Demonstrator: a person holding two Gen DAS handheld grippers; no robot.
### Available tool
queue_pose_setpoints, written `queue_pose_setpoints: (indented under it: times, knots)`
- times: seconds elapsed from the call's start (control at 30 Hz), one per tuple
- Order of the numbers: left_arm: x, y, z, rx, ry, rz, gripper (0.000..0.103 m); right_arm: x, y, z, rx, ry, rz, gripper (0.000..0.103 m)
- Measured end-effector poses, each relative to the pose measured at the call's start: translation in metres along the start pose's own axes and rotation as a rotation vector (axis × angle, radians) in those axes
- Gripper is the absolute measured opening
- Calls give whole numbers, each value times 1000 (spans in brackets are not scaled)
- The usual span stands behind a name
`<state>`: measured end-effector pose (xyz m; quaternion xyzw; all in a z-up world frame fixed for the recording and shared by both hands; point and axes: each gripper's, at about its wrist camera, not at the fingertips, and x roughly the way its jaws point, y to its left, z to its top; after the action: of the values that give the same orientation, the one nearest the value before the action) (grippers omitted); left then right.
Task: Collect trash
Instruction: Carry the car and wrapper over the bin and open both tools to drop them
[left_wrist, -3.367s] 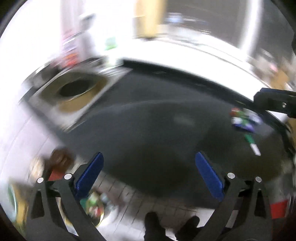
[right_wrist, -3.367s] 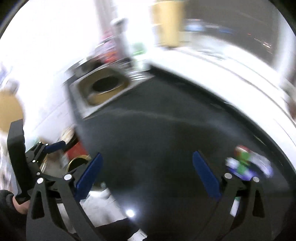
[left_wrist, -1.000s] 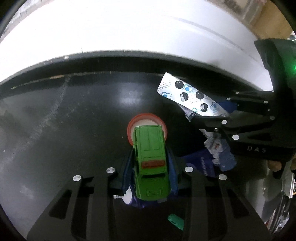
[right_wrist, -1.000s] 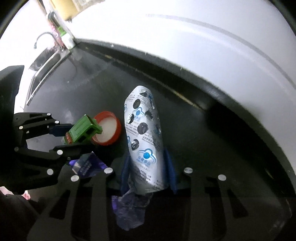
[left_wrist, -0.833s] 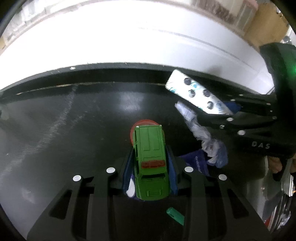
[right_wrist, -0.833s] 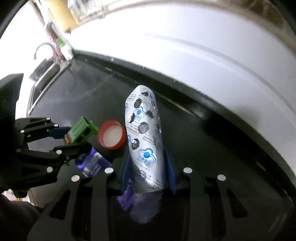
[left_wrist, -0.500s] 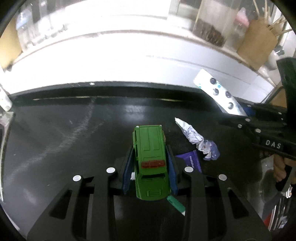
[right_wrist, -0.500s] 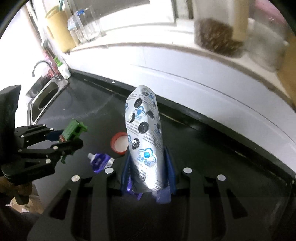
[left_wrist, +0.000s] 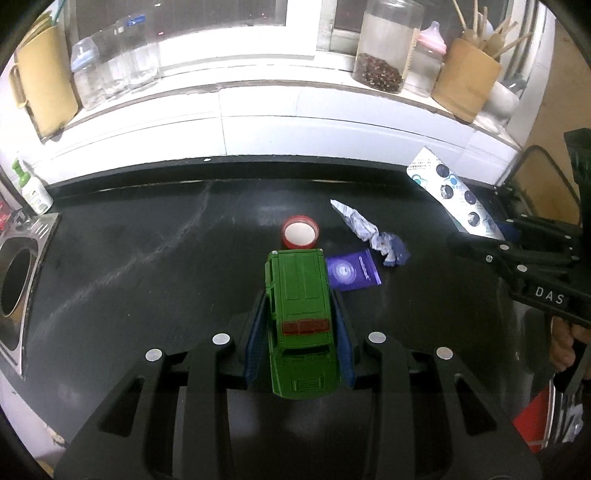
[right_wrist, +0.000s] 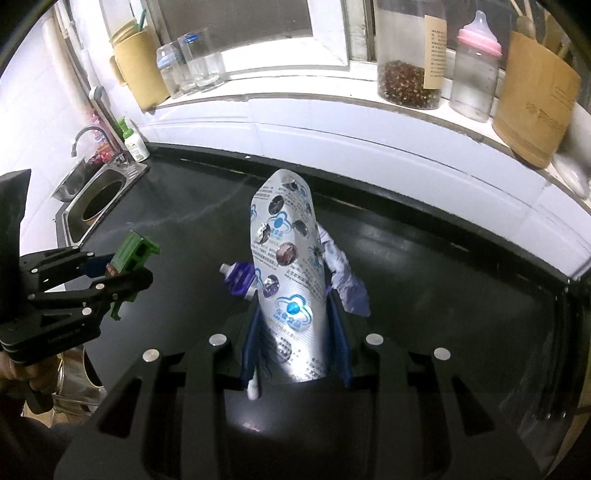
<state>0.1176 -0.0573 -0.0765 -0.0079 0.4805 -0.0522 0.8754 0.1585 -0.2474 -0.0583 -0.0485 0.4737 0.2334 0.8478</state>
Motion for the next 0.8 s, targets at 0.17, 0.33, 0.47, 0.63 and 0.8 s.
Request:
queue_pose_setpoints:
  times: [0.17,0.33,0.47,0.63,0.8]
  knots:
    - [-14,4,-13,8,-8,8,33,-11,15,-6,-6,-16,-4,34]
    - [-27,13,-23,4,-19,18,33,-21,36,-7,-29,-33,-3,34]
    - [-42,28,-30,-8,-36,37,33,-25,56,-4,-46,-39,12,34]
    - [-69,63,-48,-65,-70,91,33,-23,105,5,-118,-37,68,34]
    - [-104,116,-87,-151,-91,204,33,-12,177,18,-227,-30,163,34]
